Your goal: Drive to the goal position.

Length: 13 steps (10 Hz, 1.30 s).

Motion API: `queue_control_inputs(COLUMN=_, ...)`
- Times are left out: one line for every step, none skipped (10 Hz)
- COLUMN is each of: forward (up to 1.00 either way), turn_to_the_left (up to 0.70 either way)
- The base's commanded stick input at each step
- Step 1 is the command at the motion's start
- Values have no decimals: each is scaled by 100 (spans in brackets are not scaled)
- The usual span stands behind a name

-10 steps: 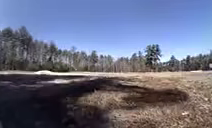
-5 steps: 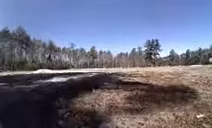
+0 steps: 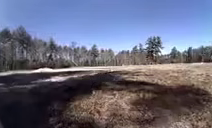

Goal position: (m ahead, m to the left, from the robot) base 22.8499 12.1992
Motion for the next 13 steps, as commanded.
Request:
queue_control_inputs(forward=70, turn_to_the_left=0)
queue_control_inputs(forward=70, turn_to_the_left=0)
queue_control_inputs(forward=70, turn_to_the_left=0)
queue_control_inputs(forward=70, turn_to_the_left=0)
queue_control_inputs(forward=70, turn_to_the_left=0)
queue_control_inputs(forward=70, turn_to_the_left=0)
queue_control_inputs(forward=70, turn_to_the_left=0)
queue_control_inputs(forward=70, turn_to_the_left=0)
queue_control_inputs(forward=70, turn_to_the_left=0)
queue_control_inputs(forward=70, turn_to_the_left=0)
queue_control_inputs(forward=70, turn_to_the_left=0)
queue_control_inputs(forward=70, turn_to_the_left=0)
queue_control_inputs(forward=70, turn_to_the_left=0)
